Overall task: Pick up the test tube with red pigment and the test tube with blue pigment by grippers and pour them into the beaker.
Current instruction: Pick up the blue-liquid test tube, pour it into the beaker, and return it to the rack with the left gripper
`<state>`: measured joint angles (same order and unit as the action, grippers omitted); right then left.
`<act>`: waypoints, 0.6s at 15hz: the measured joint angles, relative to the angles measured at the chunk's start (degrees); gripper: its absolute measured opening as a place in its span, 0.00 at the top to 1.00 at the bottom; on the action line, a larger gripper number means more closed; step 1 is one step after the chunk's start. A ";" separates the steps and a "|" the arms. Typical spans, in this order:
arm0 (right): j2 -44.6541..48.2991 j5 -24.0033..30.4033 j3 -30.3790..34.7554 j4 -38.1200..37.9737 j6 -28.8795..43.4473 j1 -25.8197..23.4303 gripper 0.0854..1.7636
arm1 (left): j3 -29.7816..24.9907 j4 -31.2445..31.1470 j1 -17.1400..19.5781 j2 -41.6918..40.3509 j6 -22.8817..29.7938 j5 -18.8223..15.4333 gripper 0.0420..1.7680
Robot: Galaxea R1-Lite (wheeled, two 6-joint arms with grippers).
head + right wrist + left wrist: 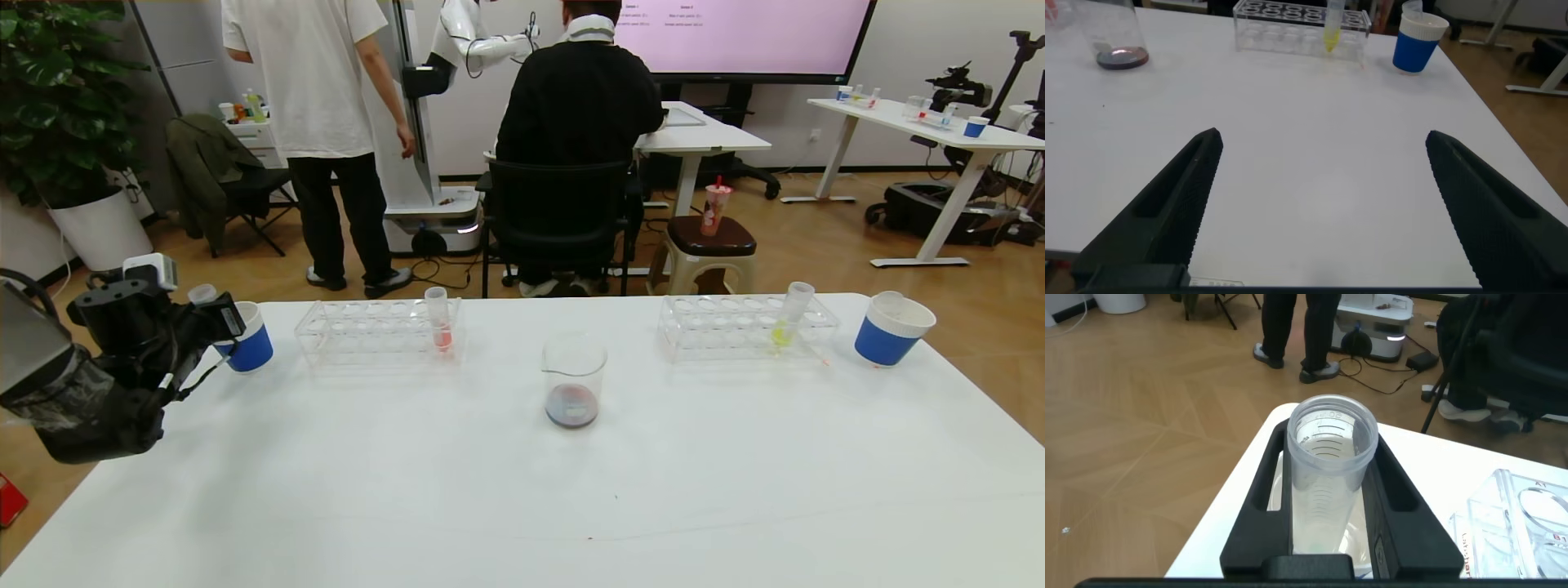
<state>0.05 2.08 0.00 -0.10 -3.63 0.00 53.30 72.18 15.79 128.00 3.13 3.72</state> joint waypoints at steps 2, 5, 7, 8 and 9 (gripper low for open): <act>0.00 0.00 0.00 0.00 0.00 0.00 0.02 | -1.18 0.74 -0.33 0.04 -0.05 -0.15 0.73; 0.00 0.00 0.00 0.00 0.00 0.00 0.02 | -1.51 0.94 -0.61 0.09 -0.11 -0.17 0.65; 0.00 0.00 0.00 0.00 -0.02 0.00 0.02 | -1.51 0.94 -0.68 0.09 -0.11 -0.17 0.27; 0.00 0.00 0.00 0.00 -0.02 0.00 0.02 | -1.38 0.91 -0.66 0.04 -0.11 -0.17 0.09; 0.00 0.00 0.00 0.00 -0.02 0.00 0.02 | -1.32 0.89 -0.57 -0.05 -0.09 -0.17 0.02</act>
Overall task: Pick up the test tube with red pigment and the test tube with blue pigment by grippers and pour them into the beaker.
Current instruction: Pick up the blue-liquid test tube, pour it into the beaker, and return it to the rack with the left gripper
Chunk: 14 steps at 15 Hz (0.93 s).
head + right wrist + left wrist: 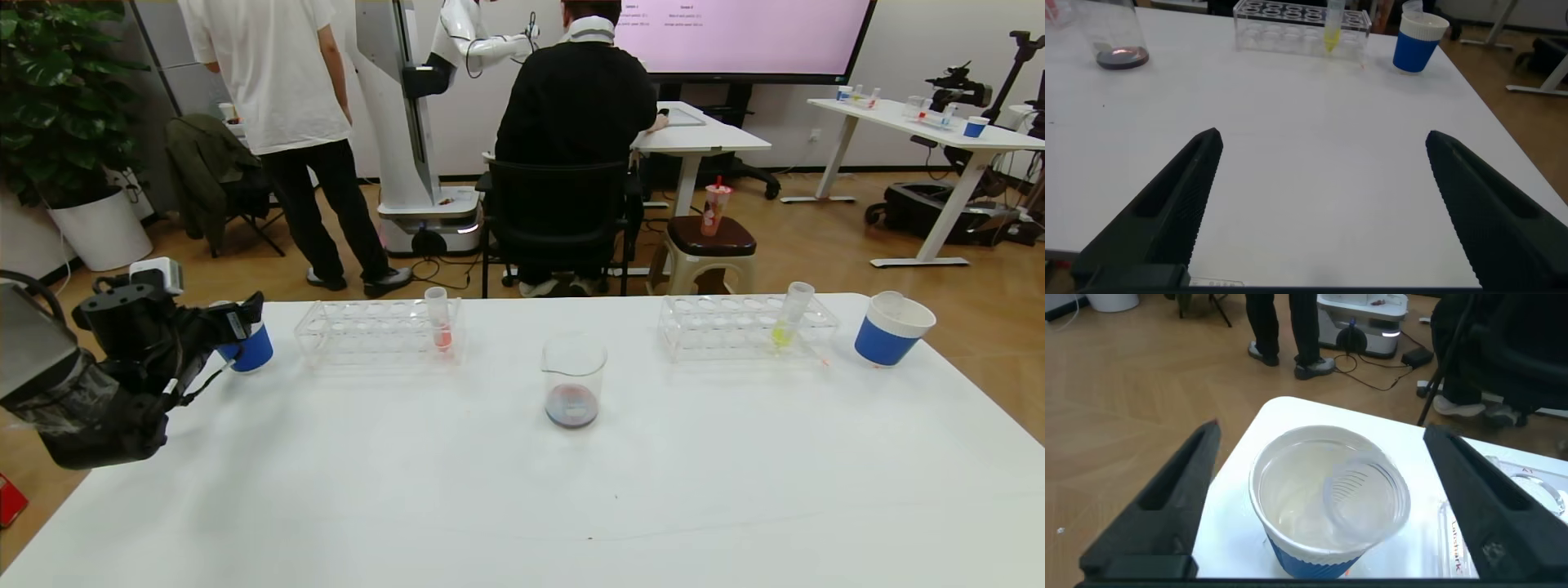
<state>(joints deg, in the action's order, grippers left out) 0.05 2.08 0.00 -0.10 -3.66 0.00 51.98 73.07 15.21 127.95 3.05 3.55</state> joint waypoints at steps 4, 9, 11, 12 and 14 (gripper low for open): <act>0.00 0.00 0.00 0.00 0.02 0.00 0.02 | 2.01 -0.24 -0.34 -1.30 0.04 -0.17 0.01; 0.00 0.00 0.00 0.00 0.02 0.00 0.02 | 9.29 -13.12 -7.17 -7.20 0.20 -0.22 0.01; 0.00 0.00 0.00 0.00 0.02 0.00 0.02 | 10.36 -15.86 -12.28 -10.12 0.26 -0.28 0.01; 0.00 0.00 0.00 0.00 0.02 0.00 0.02 | 10.67 -16.35 -14.58 -11.36 0.26 -0.17 0.01; 0.00 0.00 0.00 0.00 0.00 0.00 0.02 | 10.61 -16.76 -18.41 -14.03 0.00 0.13 0.01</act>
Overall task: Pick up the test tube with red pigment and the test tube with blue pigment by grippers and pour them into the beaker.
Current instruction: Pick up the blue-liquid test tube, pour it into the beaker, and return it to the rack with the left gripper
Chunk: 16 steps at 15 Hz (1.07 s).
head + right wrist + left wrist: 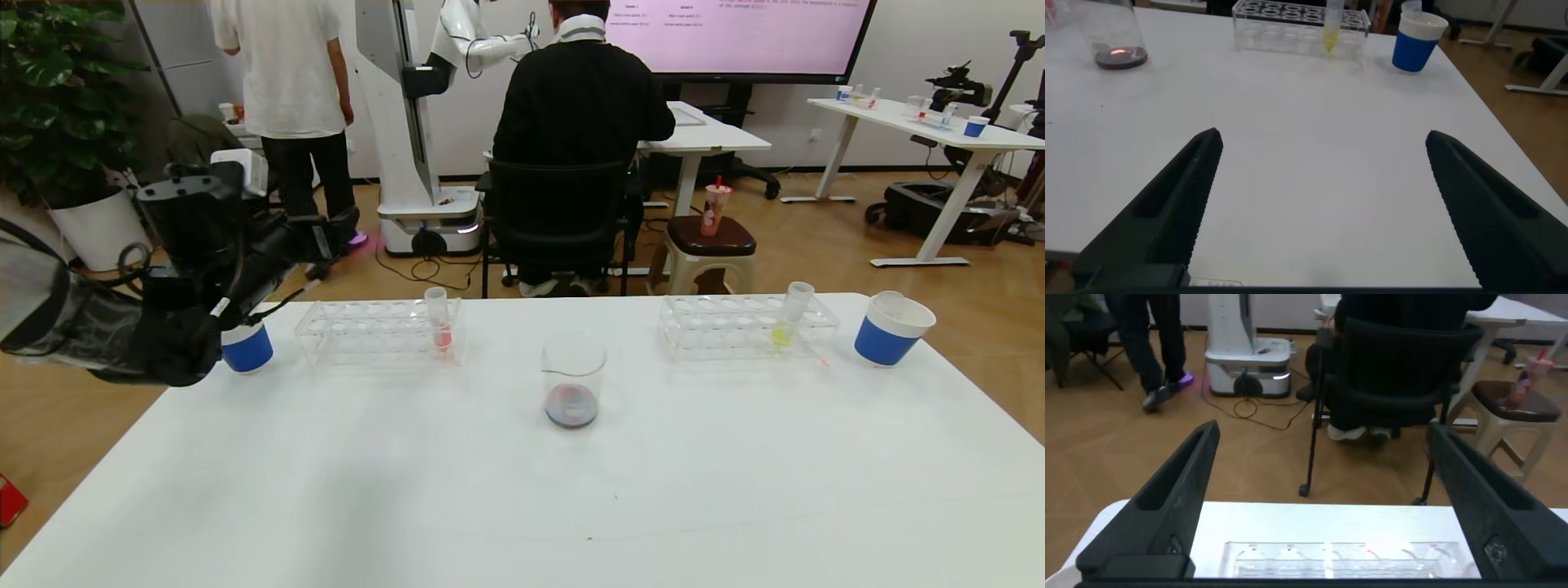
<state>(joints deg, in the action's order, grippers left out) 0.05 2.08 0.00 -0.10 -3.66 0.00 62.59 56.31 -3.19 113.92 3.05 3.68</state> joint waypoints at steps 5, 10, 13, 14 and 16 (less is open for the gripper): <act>0.00 0.00 0.00 0.00 0.02 0.00 0.02 | -3.22 -1.74 -2.84 -10.67 -6.63 0.50 0.01; 0.00 0.00 0.00 0.00 0.02 0.00 0.02 | -9.09 -15.24 -2.76 -29.57 -12.06 4.23 0.01; 0.00 0.00 0.00 0.00 0.00 0.00 0.02 | -13.95 -24.00 -2.47 -43.36 -12.34 5.11 0.01; 0.00 0.00 0.00 0.00 0.00 0.00 0.02 | -15.92 -26.44 -2.39 -48.21 -12.36 5.24 0.01; 0.00 0.00 0.00 0.00 0.00 0.00 0.02 | -19.90 -31.10 -2.26 -57.06 -12.36 5.33 0.01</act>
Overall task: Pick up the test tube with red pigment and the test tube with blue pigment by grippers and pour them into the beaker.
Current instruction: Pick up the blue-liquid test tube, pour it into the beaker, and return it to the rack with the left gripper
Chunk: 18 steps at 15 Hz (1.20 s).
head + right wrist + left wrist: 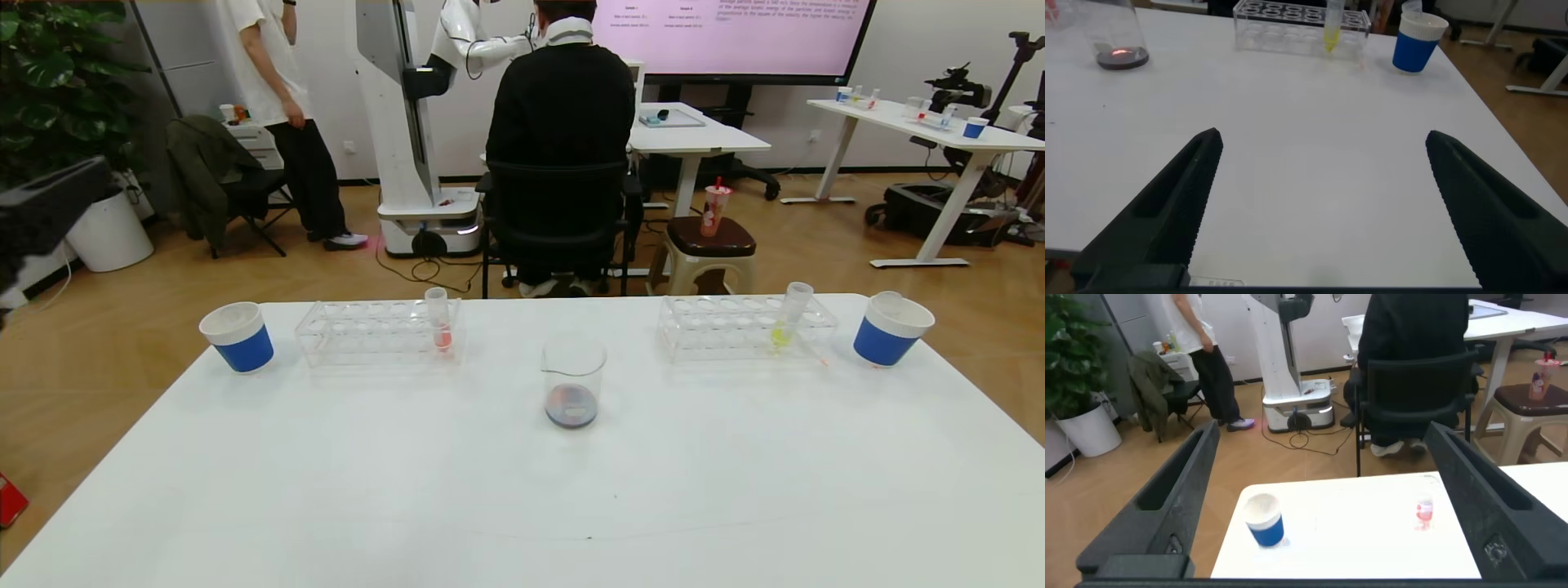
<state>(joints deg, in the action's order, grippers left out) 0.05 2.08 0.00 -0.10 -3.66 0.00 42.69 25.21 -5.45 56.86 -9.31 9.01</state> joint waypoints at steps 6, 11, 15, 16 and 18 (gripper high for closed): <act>0.00 0.00 0.00 0.00 0.00 0.00 0.02 | -7.17 -23.17 0.09 -25.72 0.22 1.57 0.01; 0.00 0.00 0.00 0.00 0.00 0.00 0.02 | -8.08 -34.49 0.61 -38.80 3.32 10.25 0.01; 0.00 0.00 0.00 0.00 0.02 0.00 0.02 | -6.81 -34.55 0.90 -40.74 1.40 8.77 0.01; 0.00 0.00 0.00 0.00 0.02 0.00 0.02 | -6.84 -34.55 1.12 -40.98 0.67 8.18 0.01; 0.00 0.00 0.00 0.00 0.00 0.00 0.02 | -7.12 -34.52 1.32 -41.27 0.94 8.27 0.01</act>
<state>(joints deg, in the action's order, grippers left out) 0.05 2.08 0.00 -0.10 -3.66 0.00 35.57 -9.31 -4.13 15.59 -8.37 17.27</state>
